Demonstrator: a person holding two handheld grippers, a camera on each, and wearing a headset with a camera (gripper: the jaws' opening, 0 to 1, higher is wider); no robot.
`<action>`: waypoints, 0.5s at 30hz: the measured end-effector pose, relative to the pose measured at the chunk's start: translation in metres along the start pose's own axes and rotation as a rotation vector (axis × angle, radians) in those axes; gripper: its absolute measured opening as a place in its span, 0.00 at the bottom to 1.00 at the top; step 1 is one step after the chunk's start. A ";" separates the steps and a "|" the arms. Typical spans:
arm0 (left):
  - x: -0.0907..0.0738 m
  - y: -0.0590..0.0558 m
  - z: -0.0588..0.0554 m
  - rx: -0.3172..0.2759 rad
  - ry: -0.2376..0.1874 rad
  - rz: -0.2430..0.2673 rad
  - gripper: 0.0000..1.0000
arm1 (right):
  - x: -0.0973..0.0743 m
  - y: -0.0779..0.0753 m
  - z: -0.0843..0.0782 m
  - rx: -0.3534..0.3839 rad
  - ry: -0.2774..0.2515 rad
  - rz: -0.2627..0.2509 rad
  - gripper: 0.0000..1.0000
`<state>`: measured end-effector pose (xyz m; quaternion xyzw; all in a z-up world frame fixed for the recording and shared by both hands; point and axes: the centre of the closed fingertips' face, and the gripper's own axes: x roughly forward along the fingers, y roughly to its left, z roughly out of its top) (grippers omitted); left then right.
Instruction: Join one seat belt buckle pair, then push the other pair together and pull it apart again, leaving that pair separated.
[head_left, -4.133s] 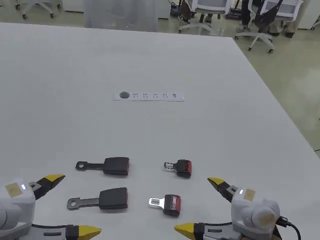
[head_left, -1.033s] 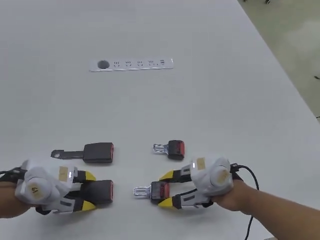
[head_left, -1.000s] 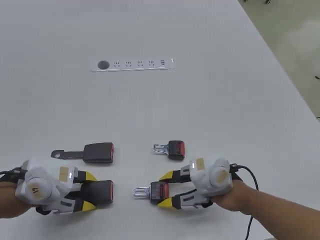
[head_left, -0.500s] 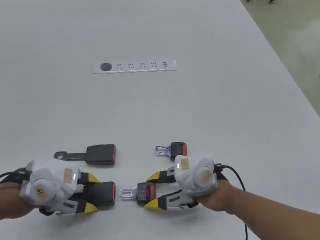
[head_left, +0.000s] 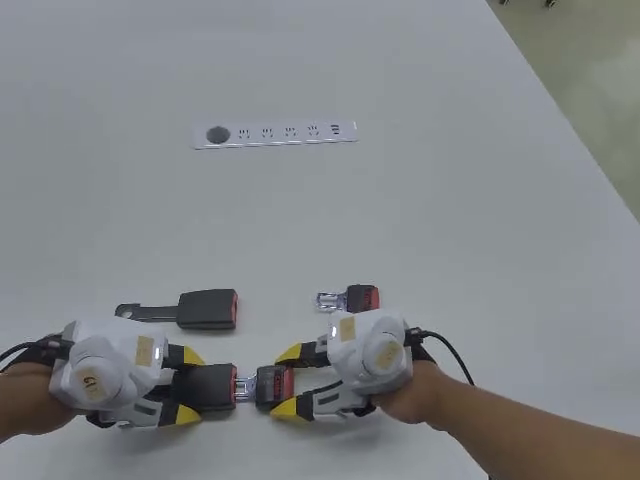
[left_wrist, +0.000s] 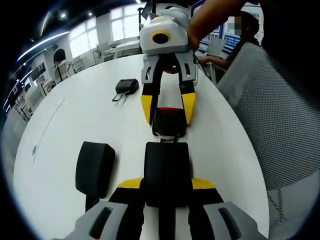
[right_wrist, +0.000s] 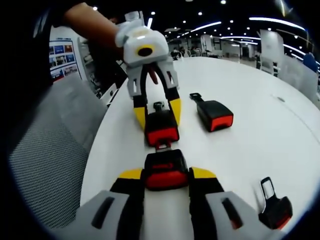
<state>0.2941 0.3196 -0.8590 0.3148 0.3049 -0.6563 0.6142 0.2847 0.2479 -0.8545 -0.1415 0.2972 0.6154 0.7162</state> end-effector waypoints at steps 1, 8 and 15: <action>0.000 0.000 0.000 0.002 0.001 0.000 0.35 | 0.001 0.000 0.000 0.000 0.001 -0.001 0.34; 0.000 0.000 0.000 0.004 0.003 -0.001 0.34 | 0.004 0.000 0.002 0.000 0.028 -0.002 0.34; 0.000 0.000 0.000 -0.001 0.006 -0.001 0.34 | 0.011 -0.001 0.006 0.000 0.045 0.001 0.34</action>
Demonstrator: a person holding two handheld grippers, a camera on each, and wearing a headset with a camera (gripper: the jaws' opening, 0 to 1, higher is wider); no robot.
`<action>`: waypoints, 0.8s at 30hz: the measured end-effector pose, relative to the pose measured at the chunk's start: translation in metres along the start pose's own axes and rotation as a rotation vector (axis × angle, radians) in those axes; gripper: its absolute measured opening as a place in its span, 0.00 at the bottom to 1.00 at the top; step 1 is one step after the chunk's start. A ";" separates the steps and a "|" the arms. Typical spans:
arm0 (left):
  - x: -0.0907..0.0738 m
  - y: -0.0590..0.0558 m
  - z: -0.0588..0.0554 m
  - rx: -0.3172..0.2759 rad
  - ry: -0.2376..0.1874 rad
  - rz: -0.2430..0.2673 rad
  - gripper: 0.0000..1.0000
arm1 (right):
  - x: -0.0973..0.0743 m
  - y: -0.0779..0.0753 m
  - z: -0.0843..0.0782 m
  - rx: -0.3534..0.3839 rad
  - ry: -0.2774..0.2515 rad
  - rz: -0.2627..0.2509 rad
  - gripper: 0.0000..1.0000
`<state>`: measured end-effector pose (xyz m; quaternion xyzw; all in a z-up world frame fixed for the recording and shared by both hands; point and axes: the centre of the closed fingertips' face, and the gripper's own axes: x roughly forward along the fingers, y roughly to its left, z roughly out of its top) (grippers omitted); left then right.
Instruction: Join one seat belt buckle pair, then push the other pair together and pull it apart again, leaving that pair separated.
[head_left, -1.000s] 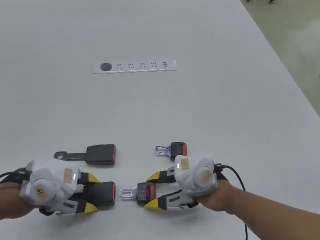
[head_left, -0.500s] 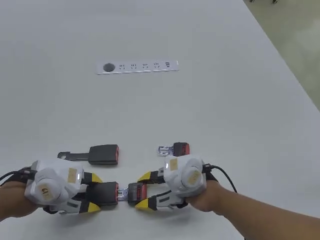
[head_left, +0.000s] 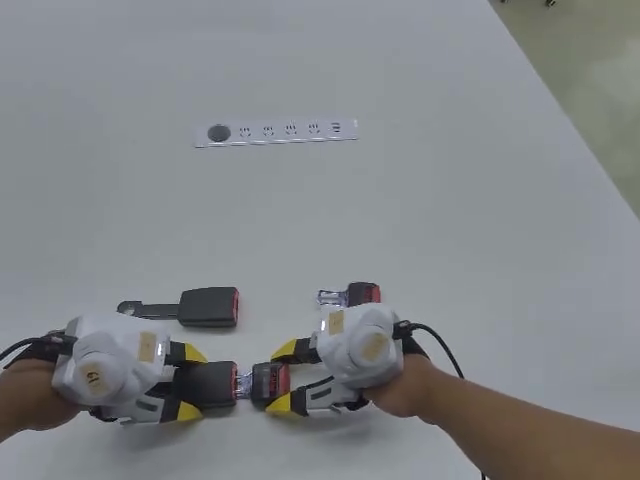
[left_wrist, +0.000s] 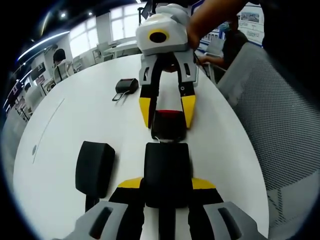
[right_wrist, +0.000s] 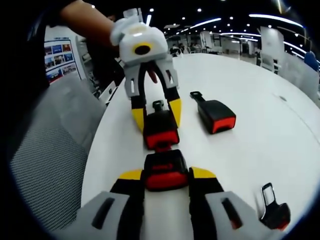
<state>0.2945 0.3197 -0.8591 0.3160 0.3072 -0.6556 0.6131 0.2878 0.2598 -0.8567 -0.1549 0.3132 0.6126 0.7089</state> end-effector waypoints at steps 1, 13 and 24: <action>0.000 0.000 0.000 -0.001 0.001 0.000 0.34 | 0.002 0.000 0.001 0.002 -0.002 0.001 0.34; -0.001 -0.001 0.000 -0.006 0.003 -0.005 0.34 | 0.006 0.001 0.007 0.011 0.004 -0.008 0.34; -0.002 0.000 0.000 -0.009 -0.004 -0.004 0.34 | 0.006 0.002 0.006 0.002 -0.005 -0.013 0.34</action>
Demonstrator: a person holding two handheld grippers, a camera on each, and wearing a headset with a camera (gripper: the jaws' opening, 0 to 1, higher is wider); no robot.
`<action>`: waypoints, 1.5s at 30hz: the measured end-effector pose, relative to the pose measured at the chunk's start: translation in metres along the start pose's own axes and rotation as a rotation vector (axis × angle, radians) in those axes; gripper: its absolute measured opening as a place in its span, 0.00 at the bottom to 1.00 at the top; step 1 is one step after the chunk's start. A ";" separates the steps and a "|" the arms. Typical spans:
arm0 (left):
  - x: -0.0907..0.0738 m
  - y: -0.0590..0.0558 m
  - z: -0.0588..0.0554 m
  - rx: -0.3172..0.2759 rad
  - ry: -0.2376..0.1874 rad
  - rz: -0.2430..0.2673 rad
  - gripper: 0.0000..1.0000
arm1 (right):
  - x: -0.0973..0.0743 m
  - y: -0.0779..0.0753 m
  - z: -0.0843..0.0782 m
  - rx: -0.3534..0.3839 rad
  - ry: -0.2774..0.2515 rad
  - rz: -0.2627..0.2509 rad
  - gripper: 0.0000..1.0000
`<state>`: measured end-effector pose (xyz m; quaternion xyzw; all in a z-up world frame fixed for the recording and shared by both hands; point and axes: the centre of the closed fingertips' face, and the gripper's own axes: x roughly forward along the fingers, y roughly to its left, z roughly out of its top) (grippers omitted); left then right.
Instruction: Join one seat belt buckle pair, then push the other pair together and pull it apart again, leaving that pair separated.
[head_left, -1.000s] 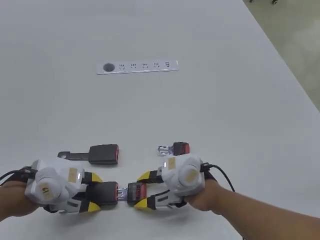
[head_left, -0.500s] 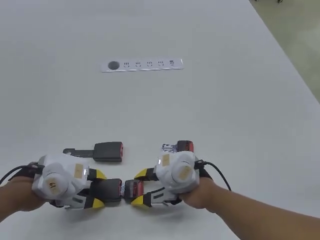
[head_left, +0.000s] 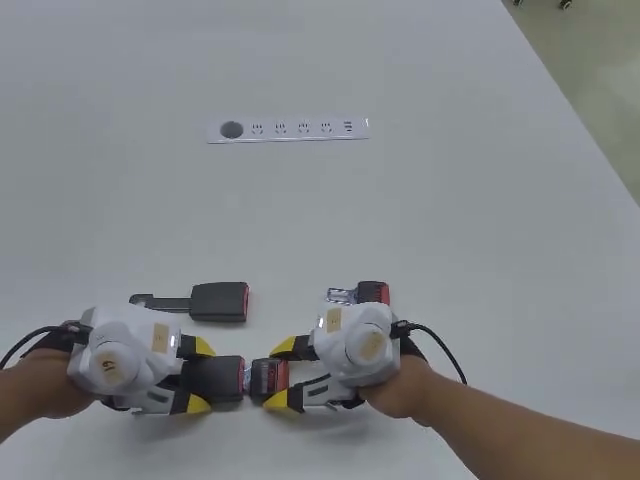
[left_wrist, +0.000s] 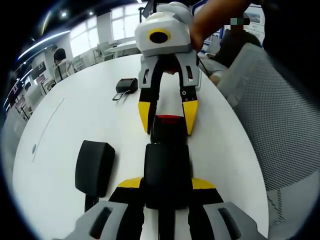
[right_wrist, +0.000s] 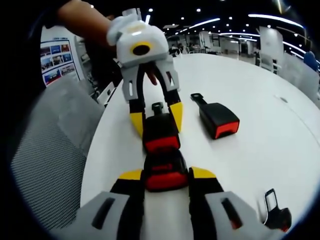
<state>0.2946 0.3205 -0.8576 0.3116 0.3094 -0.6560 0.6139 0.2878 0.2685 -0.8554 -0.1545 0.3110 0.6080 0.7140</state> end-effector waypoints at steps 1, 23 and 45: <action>0.000 0.000 0.000 -0.001 -0.003 0.000 0.34 | 0.000 0.000 0.000 -0.001 -0.001 -0.002 0.34; -0.002 -0.002 0.004 -0.002 -0.125 -0.005 0.34 | -0.001 0.000 -0.001 0.002 -0.108 -0.052 0.33; -0.003 -0.002 0.000 0.012 -0.177 -0.028 0.33 | -0.002 0.001 0.000 0.018 -0.149 -0.031 0.32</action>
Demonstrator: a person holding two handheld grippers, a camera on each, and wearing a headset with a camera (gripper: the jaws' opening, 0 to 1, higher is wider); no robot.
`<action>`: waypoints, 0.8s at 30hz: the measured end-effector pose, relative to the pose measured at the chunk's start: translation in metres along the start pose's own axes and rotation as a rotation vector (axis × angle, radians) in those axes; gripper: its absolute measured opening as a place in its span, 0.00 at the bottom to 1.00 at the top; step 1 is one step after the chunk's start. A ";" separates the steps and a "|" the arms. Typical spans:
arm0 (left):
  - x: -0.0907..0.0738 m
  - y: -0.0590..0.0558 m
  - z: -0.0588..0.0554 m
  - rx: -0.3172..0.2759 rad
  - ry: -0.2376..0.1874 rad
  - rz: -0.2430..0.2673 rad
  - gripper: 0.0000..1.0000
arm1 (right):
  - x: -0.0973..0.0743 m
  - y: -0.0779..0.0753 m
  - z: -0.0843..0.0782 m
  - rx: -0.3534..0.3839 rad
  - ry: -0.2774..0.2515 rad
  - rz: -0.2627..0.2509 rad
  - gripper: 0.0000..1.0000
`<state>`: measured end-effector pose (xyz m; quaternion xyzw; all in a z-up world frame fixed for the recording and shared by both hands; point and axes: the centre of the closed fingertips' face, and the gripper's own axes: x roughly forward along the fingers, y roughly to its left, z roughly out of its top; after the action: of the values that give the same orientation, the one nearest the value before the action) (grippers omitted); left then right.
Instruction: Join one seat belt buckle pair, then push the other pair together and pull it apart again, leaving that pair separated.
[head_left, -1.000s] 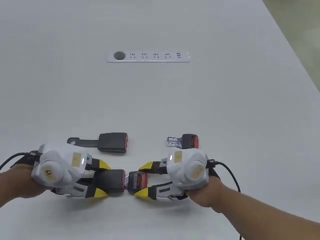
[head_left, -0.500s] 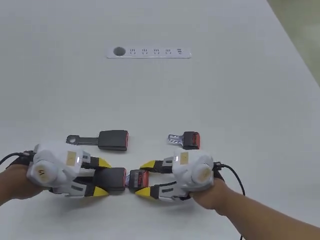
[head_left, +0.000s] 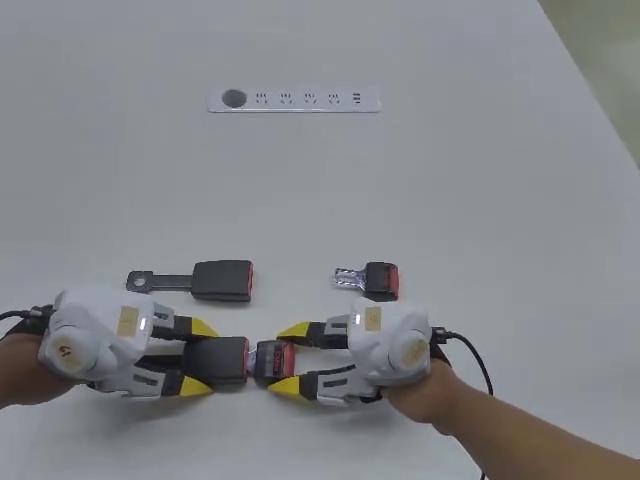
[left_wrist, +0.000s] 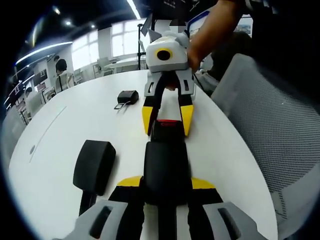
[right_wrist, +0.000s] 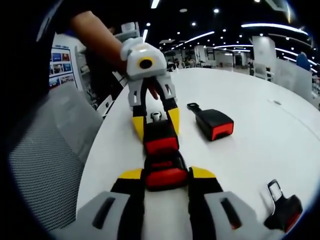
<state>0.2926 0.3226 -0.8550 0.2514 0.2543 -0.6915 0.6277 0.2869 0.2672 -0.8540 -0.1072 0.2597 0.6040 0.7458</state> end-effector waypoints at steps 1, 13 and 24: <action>0.000 0.000 0.000 -0.005 -0.001 -0.004 0.33 | 0.000 0.000 0.000 0.002 -0.003 0.002 0.32; -0.001 -0.003 0.002 -0.081 -0.020 0.001 0.34 | 0.000 0.000 0.001 0.010 -0.007 0.000 0.33; 0.000 -0.003 0.004 -0.058 0.029 0.019 0.35 | 0.001 0.003 -0.002 -0.076 0.103 -0.011 0.38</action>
<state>0.2894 0.3202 -0.8522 0.2458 0.2809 -0.6741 0.6374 0.2837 0.2679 -0.8558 -0.1679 0.2740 0.6031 0.7301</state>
